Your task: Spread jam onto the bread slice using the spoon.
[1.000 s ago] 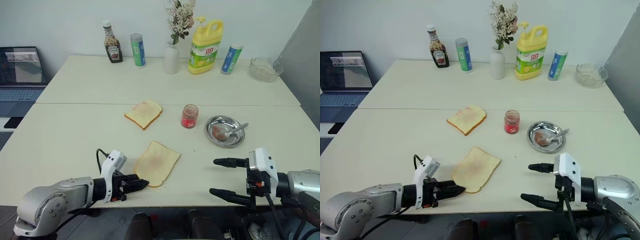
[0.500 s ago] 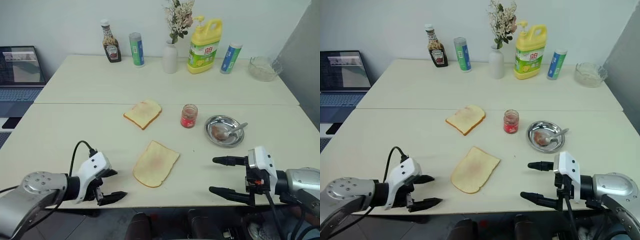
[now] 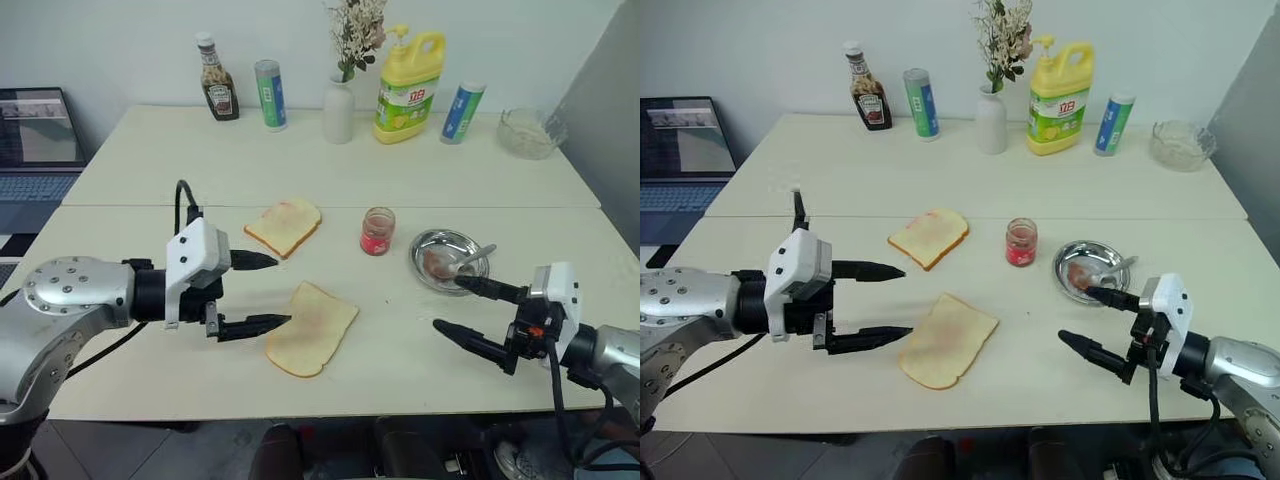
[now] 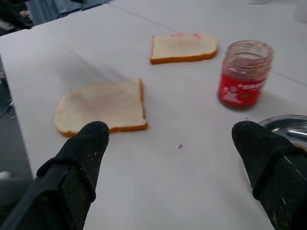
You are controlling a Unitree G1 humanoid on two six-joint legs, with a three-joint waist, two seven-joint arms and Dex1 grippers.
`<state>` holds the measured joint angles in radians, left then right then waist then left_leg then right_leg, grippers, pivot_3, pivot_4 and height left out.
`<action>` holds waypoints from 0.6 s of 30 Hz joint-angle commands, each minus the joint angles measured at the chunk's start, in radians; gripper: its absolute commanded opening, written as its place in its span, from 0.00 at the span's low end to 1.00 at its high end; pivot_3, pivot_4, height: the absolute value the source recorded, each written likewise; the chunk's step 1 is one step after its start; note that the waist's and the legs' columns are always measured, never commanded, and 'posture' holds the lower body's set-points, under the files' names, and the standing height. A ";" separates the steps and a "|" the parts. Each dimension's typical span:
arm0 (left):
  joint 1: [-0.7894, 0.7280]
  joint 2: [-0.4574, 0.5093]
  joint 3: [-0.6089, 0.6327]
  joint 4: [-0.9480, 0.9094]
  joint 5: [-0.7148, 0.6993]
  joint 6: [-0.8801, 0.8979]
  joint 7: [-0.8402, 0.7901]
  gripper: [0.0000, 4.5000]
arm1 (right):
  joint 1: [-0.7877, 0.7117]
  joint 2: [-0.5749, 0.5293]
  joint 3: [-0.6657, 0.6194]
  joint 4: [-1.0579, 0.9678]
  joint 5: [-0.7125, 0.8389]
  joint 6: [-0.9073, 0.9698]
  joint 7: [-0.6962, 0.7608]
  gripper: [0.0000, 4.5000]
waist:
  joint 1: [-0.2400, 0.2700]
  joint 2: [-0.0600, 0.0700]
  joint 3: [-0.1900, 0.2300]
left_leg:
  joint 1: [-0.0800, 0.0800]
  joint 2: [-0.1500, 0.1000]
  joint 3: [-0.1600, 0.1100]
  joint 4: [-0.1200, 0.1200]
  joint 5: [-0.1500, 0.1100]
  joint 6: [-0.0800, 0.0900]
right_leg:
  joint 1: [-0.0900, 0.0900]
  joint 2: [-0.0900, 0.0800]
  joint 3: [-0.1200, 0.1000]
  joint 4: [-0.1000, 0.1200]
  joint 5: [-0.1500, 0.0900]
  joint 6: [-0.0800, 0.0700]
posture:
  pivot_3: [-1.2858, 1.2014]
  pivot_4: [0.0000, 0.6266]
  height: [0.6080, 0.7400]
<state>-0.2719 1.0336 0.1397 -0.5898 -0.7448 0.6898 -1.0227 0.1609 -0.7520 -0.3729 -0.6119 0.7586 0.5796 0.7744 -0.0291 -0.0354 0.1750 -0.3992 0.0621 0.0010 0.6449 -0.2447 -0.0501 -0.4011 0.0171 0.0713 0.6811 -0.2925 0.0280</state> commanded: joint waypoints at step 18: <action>-0.176 -0.216 -0.351 0.063 0.324 -0.255 -0.054 0.99 | -0.399 0.277 -0.124 0.602 0.006 0.066 -0.412 1.00 | -0.002 0.002 0.000 | -0.002 0.000 0.001 0.000 0.000 0.000 | -0.003 0.001 0.001 0.001 0.004 -0.003 | 0.52 0.24 1.00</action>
<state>-0.4344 0.8246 -0.2108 -0.5120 -0.4305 0.4508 -1.0768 -0.2157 -0.4662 -0.4598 -0.0189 0.7673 0.6805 0.3612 -0.0313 -0.0331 0.1747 -0.4012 0.0617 0.0019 0.6443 -0.2446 -0.0498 -0.4037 0.0176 0.0726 0.6821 -0.2888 0.0245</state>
